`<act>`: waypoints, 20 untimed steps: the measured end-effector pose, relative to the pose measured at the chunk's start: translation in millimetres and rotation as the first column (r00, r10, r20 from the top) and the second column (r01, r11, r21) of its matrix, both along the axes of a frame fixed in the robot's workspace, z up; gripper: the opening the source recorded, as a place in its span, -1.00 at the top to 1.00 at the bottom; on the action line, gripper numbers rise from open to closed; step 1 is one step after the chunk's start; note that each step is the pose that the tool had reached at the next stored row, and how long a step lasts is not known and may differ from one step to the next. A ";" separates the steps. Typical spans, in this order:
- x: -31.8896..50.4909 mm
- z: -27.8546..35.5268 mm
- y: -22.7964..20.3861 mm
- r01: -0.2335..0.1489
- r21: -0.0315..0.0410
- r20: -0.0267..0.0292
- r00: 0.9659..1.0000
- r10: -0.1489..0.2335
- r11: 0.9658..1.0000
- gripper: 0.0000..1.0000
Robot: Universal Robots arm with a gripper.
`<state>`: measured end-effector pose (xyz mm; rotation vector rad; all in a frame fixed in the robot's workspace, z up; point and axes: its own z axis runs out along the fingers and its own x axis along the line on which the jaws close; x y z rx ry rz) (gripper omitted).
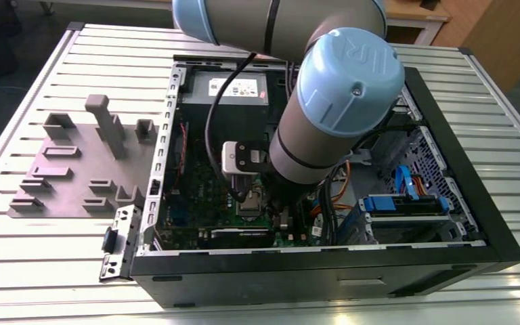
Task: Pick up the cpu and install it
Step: 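Install the first cpu locking lever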
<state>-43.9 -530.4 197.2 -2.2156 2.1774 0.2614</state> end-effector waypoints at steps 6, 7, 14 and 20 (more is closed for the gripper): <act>0.0 -3.1 0.0 -0.001 0.000 0.003 1.000 0.001 1.000 0.79; 0.0 -3.7 0.0 -0.001 0.000 0.004 1.000 0.001 1.000 0.79; 0.0 -4.7 -0.1 -0.001 0.000 0.005 1.000 0.001 1.000 0.79; 0.2 -5.4 -0.1 -0.001 0.000 0.006 1.000 0.001 1.000 0.79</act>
